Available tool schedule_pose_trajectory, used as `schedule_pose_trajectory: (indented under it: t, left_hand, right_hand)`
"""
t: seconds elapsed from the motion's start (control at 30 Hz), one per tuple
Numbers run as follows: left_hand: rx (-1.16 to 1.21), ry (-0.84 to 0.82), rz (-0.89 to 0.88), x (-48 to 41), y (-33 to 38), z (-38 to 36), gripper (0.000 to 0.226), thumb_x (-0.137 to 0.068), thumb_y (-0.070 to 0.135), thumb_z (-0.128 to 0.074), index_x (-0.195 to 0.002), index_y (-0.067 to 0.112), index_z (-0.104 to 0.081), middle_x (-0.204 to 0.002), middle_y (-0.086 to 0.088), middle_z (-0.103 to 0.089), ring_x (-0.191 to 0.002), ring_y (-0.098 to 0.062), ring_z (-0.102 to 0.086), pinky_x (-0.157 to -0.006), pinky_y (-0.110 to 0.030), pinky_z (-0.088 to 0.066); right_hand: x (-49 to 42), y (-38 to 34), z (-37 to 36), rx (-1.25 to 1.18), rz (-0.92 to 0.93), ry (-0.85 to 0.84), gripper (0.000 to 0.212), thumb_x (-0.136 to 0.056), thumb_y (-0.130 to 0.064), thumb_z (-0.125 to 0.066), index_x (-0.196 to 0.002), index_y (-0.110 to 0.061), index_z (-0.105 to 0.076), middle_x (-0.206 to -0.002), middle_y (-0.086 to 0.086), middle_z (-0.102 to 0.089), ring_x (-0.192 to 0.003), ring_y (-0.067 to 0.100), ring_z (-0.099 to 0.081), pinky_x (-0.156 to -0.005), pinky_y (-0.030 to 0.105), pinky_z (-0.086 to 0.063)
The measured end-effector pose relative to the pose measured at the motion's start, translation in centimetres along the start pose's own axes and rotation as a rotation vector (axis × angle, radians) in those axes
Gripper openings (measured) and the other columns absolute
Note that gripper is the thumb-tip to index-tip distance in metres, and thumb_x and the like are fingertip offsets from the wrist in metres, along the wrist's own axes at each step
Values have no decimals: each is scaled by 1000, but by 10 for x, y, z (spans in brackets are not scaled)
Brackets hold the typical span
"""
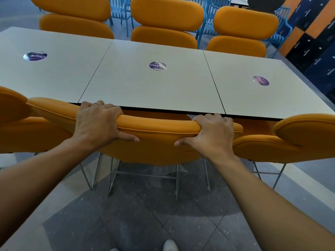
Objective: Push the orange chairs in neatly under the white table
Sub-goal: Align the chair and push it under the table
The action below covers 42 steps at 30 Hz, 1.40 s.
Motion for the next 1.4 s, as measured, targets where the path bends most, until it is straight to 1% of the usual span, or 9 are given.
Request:
schedule_pose_trajectory:
  t: [0.13,0.27,0.33,0.5,0.63,0.9,1.1,1.23,1.4]
  left_hand:
    - [36,16,58,3,3,-2,87,-46,104,-25,-71,25,-52,-69,6,-52,-71,-17,-49,-80,-42,-34]
    - [57,19,93,2,17,-2,79,-46,100,-37,-67,25,-49,-65,8,-43,-69,-16,-45,-81,-41,-33]
    - [54,14,99,-1,25,-2,77,-45,99,-38,-64,26,-46,-62,9,-39,-68,-16,-45,-81,-41,-33]
    - [35,3,93,-13,33,-5,80,-46,101,-35,-64,25,-49,-60,9,-41,-66,-16,-46,-79,-40,-31]
    - [35,23,75,-31,31,-5,82,-47,103,-30,-63,24,-48,-62,7,-48,-66,-17,-47,-81,-43,-36]
    - [12,78,15,-42,37,-17,81,-51,104,-27,-62,25,-45,-63,8,-51,-65,-17,-46,-77,-42,-35]
    - [11,76,8,-49,32,-21,84,-52,104,-21,-68,27,-48,-67,7,-55,-69,-19,-49,-79,-44,-36]
    - [22,67,57,-56,38,-20,86,-50,104,-24,-69,26,-52,-66,7,-52,-68,-17,-46,-79,-43,-34]
    - [29,72,96,-61,56,-21,84,-49,104,-30,-65,25,-52,-63,8,-50,-67,-16,-45,-79,-42,-34]
  right_hand:
    - [-5,3,-1,1,33,-38,82,-51,-99,-49,-96,-33,-68,-93,-8,-67,-94,18,-57,-82,40,-36]
    - [-13,14,1,11,45,-82,84,-49,-99,-52,-101,-35,-68,-96,-7,-67,-96,20,-57,-83,40,-35]
    - [-17,22,2,14,37,-104,86,-47,-100,-50,-101,-36,-68,-96,-8,-67,-97,20,-56,-84,41,-35]
    - [-28,36,3,17,21,-124,90,-44,-102,-42,-102,-38,-69,-95,-9,-67,-96,19,-55,-84,41,-35]
    - [-40,40,2,-6,3,-100,90,-44,-101,-42,-100,-37,-70,-93,-9,-68,-96,19,-56,-84,40,-33]
    - [-46,49,0,-5,-22,-104,83,-41,-98,-58,-92,-35,-71,-83,-9,-66,-84,10,-47,-81,35,-29]
    - [-47,49,-2,-13,-16,-96,79,-46,-97,-53,-91,-34,-71,-80,-8,-66,-82,13,-53,-80,36,-32]
    - [-60,58,-5,27,2,-124,84,-44,-101,-46,-88,-35,-71,-75,-13,-57,-78,11,-47,-79,36,-34]
    - [-67,74,-4,34,-13,-147,86,-39,-102,-45,-87,-35,-70,-75,-13,-56,-79,11,-47,-82,39,-36]
Point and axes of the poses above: each hand's wrist, its own x-axis away from the middle knuckle, its own z-axis out of the back of the hand, y = z × x, the point moved 3 cm from there along -x, towards the middle knuckle
